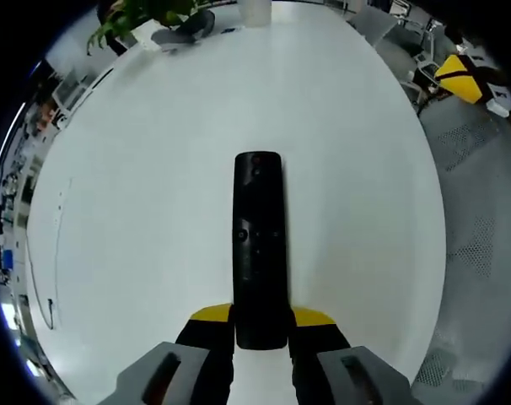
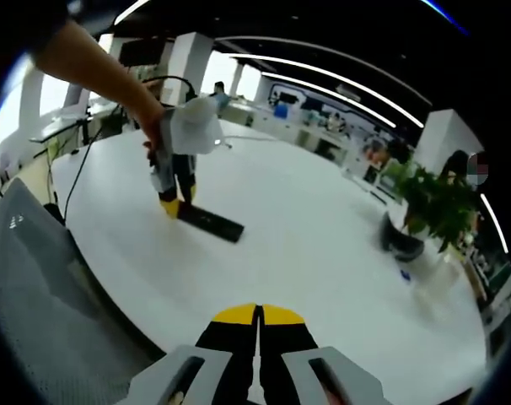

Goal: Press the specified remote control buttons in sequence, fully releasing each button before pressing the next.

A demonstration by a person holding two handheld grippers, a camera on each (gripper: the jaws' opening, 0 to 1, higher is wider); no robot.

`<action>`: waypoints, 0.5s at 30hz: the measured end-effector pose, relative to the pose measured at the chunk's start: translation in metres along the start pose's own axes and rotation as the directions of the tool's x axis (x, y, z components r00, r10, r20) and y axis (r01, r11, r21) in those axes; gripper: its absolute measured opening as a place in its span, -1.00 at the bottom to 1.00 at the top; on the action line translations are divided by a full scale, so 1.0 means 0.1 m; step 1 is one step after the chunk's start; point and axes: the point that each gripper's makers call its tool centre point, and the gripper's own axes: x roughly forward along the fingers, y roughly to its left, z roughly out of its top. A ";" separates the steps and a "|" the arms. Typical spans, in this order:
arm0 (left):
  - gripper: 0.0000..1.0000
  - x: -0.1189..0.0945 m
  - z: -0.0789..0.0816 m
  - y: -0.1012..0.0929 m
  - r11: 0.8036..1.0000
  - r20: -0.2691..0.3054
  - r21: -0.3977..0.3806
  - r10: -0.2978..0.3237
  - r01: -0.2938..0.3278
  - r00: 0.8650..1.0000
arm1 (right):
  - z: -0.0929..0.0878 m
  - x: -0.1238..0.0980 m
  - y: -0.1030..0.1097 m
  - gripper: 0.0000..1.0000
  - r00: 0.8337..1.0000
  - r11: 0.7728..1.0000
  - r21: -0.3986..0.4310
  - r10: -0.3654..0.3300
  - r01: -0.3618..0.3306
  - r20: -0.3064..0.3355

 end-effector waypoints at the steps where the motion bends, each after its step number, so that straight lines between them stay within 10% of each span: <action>1: -0.53 0.00 0.00 -0.01 1.000 0.004 -0.001 0.001 -0.001 1.000 | 0.00 0.00 0.00 -1.00 1.000 1.000 0.002 -0.001 0.001 0.001; 15: -0.53 -0.02 0.02 -0.21 0.999 0.045 -0.041 0.009 -0.007 0.999 | 0.00 0.00 0.01 -1.00 1.000 1.000 -0.006 0.002 -0.002 -0.004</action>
